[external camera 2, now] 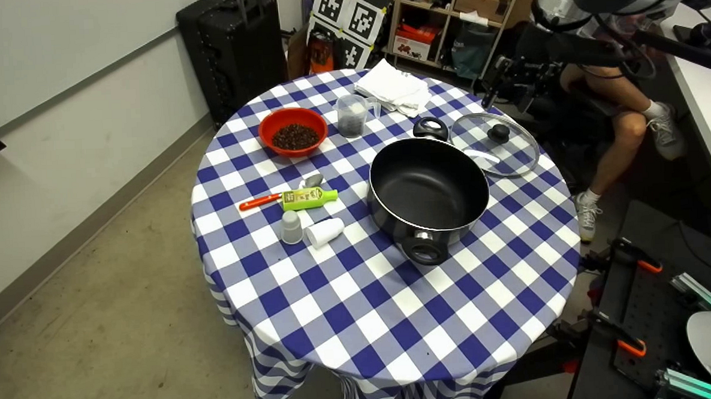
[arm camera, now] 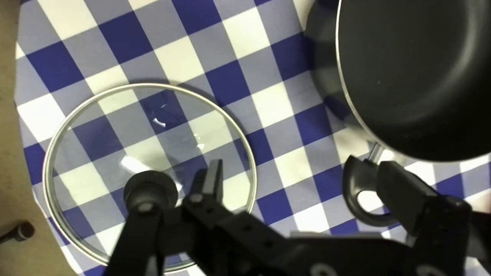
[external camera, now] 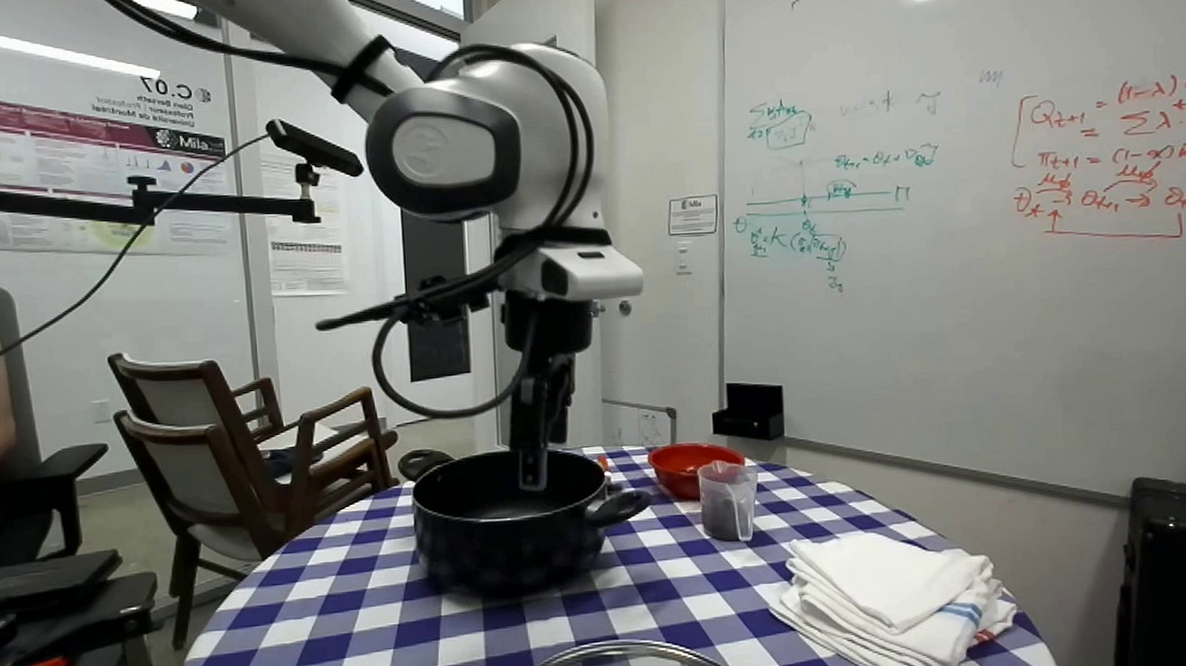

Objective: Pick up the lid and put it on the table

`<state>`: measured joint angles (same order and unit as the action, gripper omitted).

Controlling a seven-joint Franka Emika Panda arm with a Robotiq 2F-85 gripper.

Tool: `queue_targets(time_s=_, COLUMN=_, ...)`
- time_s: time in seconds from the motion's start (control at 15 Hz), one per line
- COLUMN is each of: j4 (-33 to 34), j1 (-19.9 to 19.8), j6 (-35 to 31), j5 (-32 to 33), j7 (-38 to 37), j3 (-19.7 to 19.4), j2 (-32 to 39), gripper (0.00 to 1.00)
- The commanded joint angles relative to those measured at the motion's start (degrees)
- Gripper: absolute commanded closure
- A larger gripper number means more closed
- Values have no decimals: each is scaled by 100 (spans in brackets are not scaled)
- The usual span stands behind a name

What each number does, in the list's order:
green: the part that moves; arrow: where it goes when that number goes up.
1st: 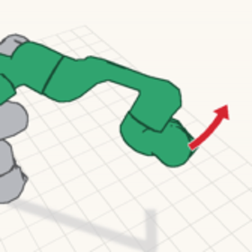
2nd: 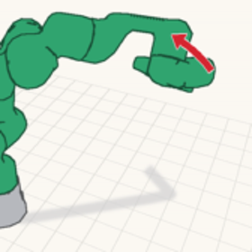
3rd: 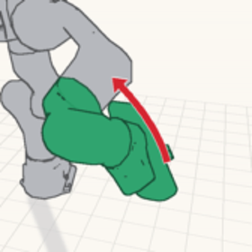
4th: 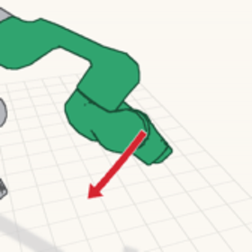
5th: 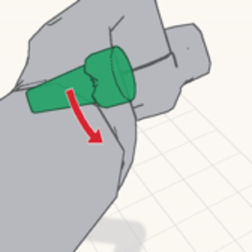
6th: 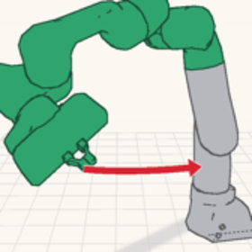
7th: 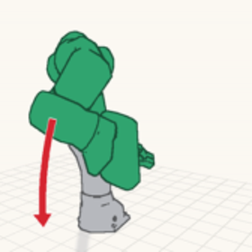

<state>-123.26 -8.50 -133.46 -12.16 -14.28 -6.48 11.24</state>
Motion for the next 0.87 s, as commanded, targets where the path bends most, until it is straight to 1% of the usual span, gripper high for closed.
queue_targets(time_s=0.0, j4=-1199, j1=284, j6=45, j5=229, j7=547, j3=172, j2=-1323, gripper=0)
queue_targets(time_s=0.07, j4=-484, j1=185, j6=85, j5=110, j7=276, j3=64, j2=-608, gripper=0)
queue_targets(time_s=0.2, j4=-924, j1=297, j6=91, j5=156, j7=360, j3=159, j2=-1075, gripper=0)
queue_targets(time_s=0.33, j4=-1109, j1=317, j6=89, j5=166, j7=398, j3=178, j2=-1256, gripper=0)
queue_targets(time_s=0.8, j4=-1148, j1=296, j6=85, j5=166, j7=450, j3=168, j2=-1267, gripper=0)
